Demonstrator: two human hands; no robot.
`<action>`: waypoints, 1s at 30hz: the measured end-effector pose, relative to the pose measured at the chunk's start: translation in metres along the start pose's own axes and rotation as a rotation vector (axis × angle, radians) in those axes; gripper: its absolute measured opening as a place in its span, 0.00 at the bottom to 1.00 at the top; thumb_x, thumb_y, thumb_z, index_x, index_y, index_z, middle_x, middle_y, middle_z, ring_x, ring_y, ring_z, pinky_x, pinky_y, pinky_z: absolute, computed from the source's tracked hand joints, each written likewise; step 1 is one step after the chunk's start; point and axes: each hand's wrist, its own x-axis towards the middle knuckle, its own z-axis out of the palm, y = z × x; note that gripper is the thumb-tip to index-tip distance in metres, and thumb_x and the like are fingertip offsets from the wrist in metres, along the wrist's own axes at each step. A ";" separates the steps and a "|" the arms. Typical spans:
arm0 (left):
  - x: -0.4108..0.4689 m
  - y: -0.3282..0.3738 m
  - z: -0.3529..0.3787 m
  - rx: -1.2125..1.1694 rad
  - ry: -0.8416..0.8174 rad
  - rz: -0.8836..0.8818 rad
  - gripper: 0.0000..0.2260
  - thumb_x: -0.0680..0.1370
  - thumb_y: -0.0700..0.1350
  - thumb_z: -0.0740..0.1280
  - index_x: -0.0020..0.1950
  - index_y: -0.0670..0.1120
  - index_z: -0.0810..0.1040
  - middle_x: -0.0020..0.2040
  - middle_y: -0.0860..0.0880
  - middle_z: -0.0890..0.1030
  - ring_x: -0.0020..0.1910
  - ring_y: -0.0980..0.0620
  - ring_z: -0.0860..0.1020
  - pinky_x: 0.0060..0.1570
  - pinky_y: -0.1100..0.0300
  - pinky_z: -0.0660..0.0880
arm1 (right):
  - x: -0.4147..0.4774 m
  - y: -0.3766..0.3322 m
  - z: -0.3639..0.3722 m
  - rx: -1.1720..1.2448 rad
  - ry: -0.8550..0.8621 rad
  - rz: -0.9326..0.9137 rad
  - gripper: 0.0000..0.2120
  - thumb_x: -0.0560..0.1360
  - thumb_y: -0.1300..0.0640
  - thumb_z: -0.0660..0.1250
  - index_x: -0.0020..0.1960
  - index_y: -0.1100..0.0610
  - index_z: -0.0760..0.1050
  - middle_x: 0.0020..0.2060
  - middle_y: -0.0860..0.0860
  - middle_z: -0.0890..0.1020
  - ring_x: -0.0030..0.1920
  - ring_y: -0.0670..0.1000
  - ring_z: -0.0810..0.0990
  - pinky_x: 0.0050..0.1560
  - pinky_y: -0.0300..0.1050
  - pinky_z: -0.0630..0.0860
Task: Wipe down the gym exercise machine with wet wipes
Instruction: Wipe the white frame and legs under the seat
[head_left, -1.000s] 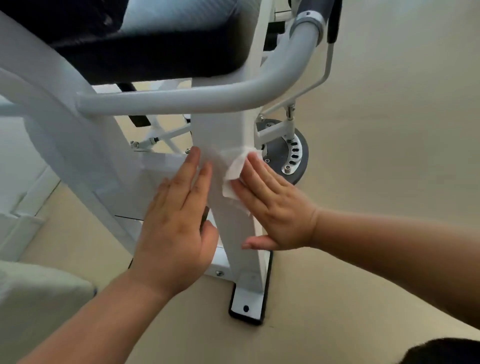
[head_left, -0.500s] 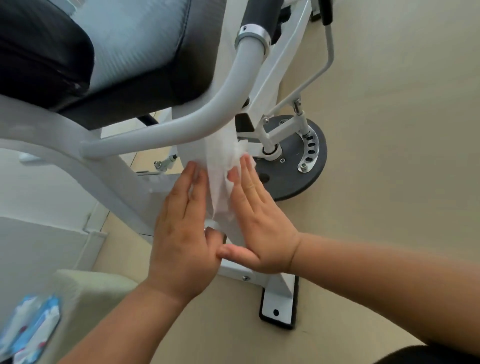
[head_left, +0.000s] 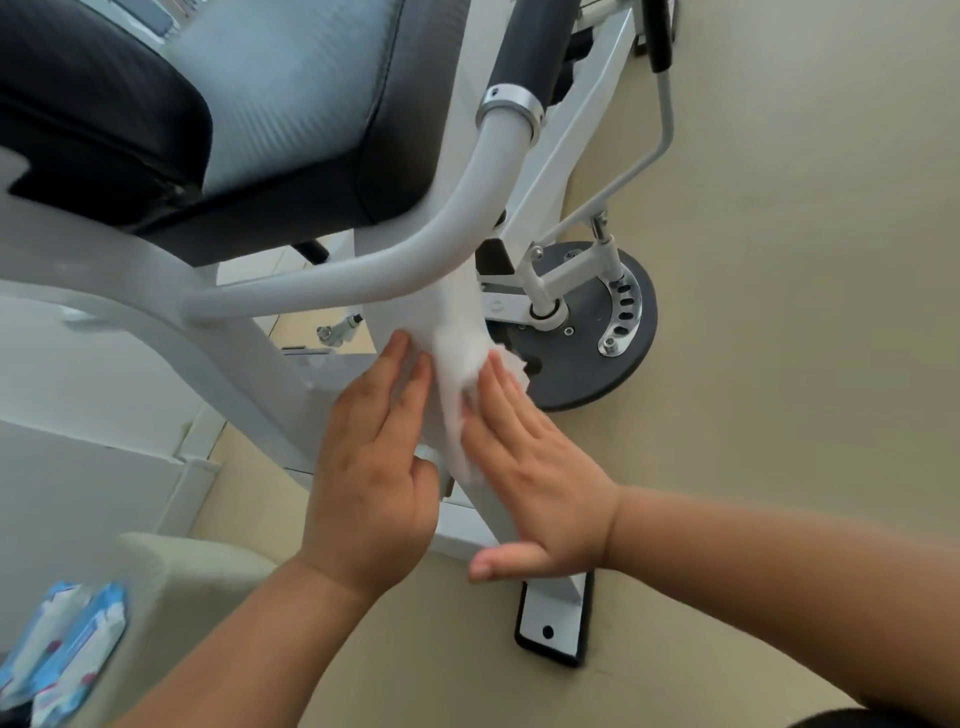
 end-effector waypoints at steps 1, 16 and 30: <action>-0.001 -0.001 0.002 -0.015 0.003 0.008 0.31 0.74 0.40 0.56 0.78 0.39 0.65 0.80 0.43 0.61 0.78 0.45 0.62 0.77 0.59 0.55 | -0.006 0.000 0.003 -0.024 -0.025 -0.010 0.56 0.76 0.24 0.42 0.81 0.71 0.48 0.80 0.70 0.44 0.81 0.68 0.39 0.80 0.68 0.49; -0.056 -0.058 0.062 0.090 -0.047 -0.025 0.39 0.66 0.35 0.68 0.78 0.41 0.63 0.81 0.41 0.57 0.77 0.37 0.62 0.73 0.33 0.60 | 0.015 0.020 -0.039 -0.923 -0.473 -0.518 0.49 0.80 0.27 0.47 0.82 0.66 0.49 0.82 0.64 0.51 0.83 0.62 0.46 0.82 0.57 0.40; -0.111 -0.093 0.129 0.162 -0.361 -0.018 0.37 0.76 0.41 0.60 0.83 0.43 0.47 0.82 0.45 0.40 0.80 0.44 0.41 0.78 0.46 0.35 | -0.026 -0.016 0.027 -1.095 -1.147 -0.466 0.53 0.78 0.26 0.46 0.81 0.66 0.34 0.80 0.66 0.35 0.81 0.63 0.33 0.80 0.60 0.34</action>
